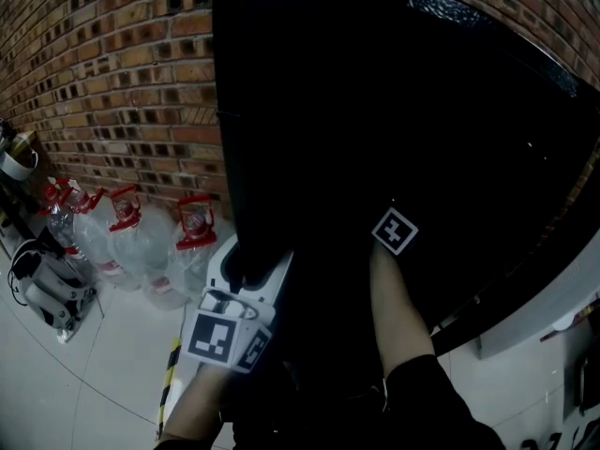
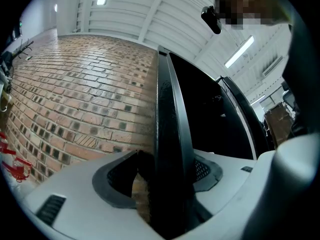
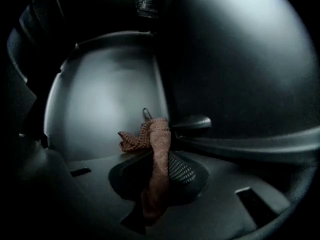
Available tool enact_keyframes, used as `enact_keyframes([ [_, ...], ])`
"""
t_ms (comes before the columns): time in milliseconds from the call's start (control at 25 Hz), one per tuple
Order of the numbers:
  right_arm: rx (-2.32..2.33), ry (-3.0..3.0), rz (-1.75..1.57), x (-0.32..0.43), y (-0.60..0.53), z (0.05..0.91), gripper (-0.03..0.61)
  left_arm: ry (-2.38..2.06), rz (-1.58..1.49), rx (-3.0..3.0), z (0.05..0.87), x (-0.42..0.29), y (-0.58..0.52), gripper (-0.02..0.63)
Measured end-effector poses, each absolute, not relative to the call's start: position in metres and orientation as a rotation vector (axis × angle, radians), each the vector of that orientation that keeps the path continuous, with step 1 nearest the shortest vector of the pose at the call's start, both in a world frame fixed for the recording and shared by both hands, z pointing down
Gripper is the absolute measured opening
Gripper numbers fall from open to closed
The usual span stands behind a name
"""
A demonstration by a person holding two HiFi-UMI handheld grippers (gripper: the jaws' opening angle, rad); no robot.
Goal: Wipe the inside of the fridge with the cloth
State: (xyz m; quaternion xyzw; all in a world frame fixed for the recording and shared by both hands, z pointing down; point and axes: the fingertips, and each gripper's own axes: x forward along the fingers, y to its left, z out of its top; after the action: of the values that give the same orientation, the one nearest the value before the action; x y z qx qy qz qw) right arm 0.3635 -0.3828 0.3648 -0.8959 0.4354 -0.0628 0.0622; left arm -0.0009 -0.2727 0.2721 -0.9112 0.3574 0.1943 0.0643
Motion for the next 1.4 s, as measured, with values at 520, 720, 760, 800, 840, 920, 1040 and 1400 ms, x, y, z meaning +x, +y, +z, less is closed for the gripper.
enact_keyframes([
  [520, -2.287, 2.235, -0.064, 0.236, -0.414, 0.373, 0.075, 1.067, 0.611, -2.725, 0.267, -0.006, -0.274, 0.278],
  [720, -2.108, 2.556, -0.115, 0.168, -0.445, 0.383, 0.075, 1.069, 0.600, -2.720, 0.268, -0.007, -0.275, 0.278],
  [760, -2.097, 2.567, -0.122, 0.163, -0.450, 0.385, 0.075, 1.067, 0.597, -2.721, 0.268, -0.006, -0.274, 0.278],
  [800, -2.092, 2.572, -0.129, 0.160, -0.454, 0.387, 0.075, 1.065, 0.596, -2.722, 0.269, -0.005, -0.274, 0.278],
  [840, -2.091, 2.570, -0.137, 0.158, -0.458, 0.389, 0.075, 1.063, 0.596, -2.724, 0.269, -0.005, -0.274, 0.278],
  [920, -2.094, 2.571, -0.167, 0.154, -0.467, 0.395, 0.075, 1.063, 0.599, -2.724, 0.269, -0.005, -0.274, 0.278],
  [1040, -2.109, 2.633, -0.234, 0.145, -0.478, 0.415, 0.077, 1.066, 0.602, -2.726, 0.270, -0.006, -0.274, 0.278],
  [1400, -2.144, 2.839, -0.348, 0.136, -0.485, 0.443, 0.077, 1.074, 0.607, -2.717, 0.270, -0.007, -0.273, 0.276],
])
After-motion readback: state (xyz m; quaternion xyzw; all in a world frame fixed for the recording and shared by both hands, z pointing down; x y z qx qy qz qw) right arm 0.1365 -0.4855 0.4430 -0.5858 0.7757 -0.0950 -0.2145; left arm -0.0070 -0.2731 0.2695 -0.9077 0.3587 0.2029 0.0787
